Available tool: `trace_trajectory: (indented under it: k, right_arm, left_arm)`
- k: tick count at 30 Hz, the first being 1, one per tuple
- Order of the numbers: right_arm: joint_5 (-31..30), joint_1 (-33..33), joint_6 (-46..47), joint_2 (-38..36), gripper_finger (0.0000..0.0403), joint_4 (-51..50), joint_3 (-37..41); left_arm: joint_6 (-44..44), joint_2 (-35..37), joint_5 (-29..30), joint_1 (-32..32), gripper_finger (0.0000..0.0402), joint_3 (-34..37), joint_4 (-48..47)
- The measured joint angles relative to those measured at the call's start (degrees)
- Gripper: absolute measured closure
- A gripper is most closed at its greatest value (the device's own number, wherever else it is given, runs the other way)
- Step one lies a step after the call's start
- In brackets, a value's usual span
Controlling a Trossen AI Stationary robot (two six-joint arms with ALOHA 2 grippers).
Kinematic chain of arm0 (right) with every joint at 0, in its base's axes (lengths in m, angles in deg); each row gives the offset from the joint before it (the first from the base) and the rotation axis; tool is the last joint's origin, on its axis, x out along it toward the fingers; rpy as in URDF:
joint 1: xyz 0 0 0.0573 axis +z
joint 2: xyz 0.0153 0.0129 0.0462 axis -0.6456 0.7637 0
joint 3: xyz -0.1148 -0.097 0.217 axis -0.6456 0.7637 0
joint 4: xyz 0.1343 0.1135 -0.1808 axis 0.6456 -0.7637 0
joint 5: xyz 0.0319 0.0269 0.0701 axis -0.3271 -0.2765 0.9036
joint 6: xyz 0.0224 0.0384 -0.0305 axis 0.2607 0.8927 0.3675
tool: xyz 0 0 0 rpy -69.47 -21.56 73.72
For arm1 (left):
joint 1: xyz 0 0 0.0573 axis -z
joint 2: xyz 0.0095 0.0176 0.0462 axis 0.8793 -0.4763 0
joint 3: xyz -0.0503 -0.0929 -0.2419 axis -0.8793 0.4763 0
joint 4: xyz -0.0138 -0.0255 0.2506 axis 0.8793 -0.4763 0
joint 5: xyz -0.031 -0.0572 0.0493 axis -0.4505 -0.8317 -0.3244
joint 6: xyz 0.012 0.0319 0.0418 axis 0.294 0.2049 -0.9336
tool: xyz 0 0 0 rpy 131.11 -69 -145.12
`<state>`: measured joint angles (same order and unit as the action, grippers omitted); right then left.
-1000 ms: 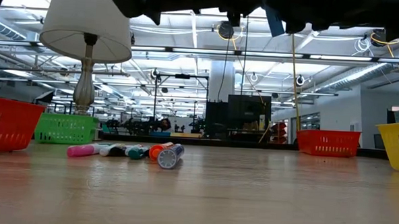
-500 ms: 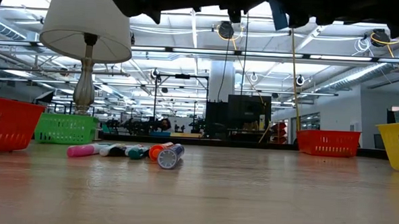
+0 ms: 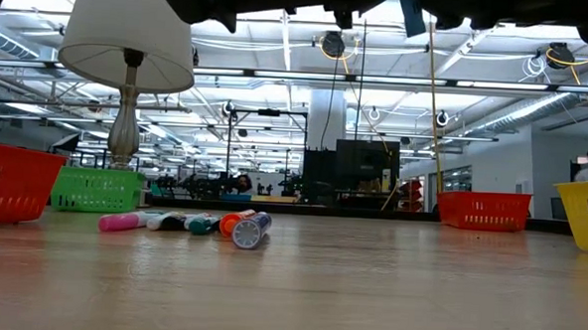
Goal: Pick & Place Markers
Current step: Put the blue highlighter pen into the bottom red basket
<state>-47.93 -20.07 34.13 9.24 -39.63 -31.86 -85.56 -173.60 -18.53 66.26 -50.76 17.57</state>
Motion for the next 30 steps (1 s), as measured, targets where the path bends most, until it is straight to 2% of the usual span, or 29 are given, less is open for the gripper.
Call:
trace_trajectory:
  k: [6,12,22,25,30]
  right_arm:
    - [-0.3,0.2,-0.3,0.0,0.0361,0.4,0.0]
    - [-2.2,0.3,-0.7,-0.2,0.0361,0.1,0.0]
    - [-4.2,0.3,-0.6,-0.2,0.036,-0.8,0.0]
    - [-4.2,0.3,1.2,-0.1,0.0358,-1.3,-0.1]
    - [-4.1,0.3,0.3,-0.2,0.0359,-1.4,-0.1]
  left_arm:
    - [-2.3,0.0,1.7,0.2,0.0222,0.0,-0.3]
    - [-3.4,0.0,3.2,1.0,0.0283,0.1,0.0]
    - [-7.5,0.0,4.3,1.6,0.029,0.2,1.0]
    - [-9.9,0.4,3.9,2.2,0.0331,0.2,0.6]
    - [-11.6,0.4,6.9,3.1,0.0319,0.2,1.2]
